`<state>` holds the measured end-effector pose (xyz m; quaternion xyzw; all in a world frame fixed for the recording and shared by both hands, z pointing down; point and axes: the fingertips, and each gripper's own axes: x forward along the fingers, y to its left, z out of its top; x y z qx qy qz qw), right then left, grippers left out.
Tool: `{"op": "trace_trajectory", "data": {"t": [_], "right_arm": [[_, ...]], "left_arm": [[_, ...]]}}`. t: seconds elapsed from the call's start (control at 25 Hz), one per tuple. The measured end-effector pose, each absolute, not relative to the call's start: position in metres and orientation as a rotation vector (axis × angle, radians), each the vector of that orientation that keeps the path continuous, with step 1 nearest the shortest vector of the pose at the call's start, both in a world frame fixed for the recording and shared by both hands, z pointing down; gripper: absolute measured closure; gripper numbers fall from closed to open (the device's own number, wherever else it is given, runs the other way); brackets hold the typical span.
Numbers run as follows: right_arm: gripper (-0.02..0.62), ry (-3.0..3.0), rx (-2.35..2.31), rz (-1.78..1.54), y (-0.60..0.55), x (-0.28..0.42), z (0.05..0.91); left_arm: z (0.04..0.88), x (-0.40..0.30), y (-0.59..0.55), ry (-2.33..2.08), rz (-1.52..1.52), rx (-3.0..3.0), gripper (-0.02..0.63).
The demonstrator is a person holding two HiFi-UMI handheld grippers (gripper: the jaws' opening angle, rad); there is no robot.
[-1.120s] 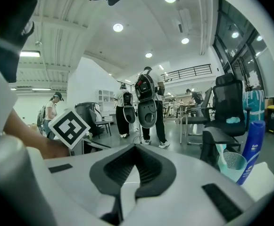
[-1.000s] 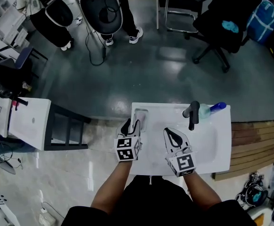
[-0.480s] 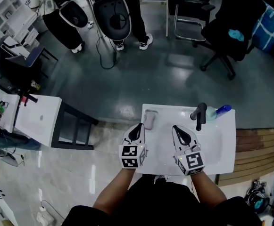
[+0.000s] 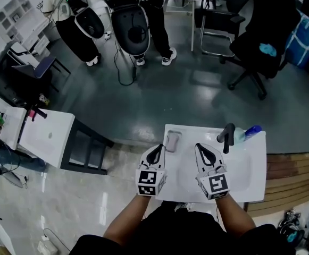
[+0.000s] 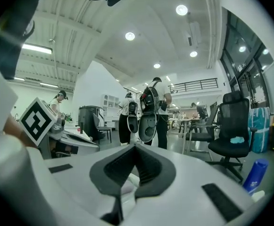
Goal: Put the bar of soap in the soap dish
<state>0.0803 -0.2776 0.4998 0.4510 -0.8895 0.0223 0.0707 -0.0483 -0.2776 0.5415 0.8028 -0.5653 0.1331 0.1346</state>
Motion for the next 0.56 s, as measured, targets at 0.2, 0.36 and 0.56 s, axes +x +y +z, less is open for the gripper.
{"op": "trace_trajectory", "data": {"t": [0.2,0.36,0.56], "right_arm": [[0.589,-2.681,1.350,0.069,-0.275,0.073,0.495],[0.589,-2.692,1.348,0.064,-0.274,0.068,0.493],[0.589,-2.712,1.340,0.034,-0.279,0.061,0.489]], "left_arm": [[0.539,-0.056,-0.273,-1.627,0.370,2.326,0.584],[0.535,-0.062,-0.270,-1.631,0.347,2.331,0.584],[0.529,-0.069,-0.278,-1.644,0.340,2.355,0.584]]}}
